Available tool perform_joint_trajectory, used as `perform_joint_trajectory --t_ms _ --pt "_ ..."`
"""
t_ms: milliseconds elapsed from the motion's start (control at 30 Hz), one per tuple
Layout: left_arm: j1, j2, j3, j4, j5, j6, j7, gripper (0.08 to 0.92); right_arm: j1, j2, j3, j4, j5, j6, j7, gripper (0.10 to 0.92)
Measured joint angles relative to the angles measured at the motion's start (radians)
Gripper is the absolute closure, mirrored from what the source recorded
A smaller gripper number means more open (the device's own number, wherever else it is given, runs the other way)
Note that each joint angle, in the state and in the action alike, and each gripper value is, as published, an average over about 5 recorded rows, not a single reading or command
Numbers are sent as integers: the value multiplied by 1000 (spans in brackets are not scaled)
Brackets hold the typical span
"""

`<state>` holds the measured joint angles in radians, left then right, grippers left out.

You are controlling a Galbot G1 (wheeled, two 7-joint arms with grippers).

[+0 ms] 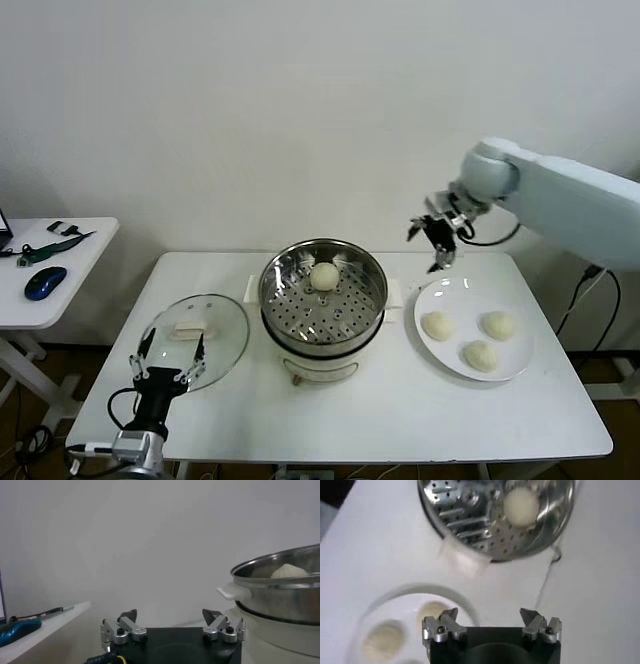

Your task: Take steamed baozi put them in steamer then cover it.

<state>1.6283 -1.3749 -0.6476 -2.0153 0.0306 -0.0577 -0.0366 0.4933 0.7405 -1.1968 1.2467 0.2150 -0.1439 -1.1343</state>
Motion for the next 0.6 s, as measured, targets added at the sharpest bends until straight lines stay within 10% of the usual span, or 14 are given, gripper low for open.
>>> perform_joint_trajectory --t_ms 600 --pt "26 -4 -26 -8 2 -9 21 177 -380 5 290 -196 -146 -22 -9 203"
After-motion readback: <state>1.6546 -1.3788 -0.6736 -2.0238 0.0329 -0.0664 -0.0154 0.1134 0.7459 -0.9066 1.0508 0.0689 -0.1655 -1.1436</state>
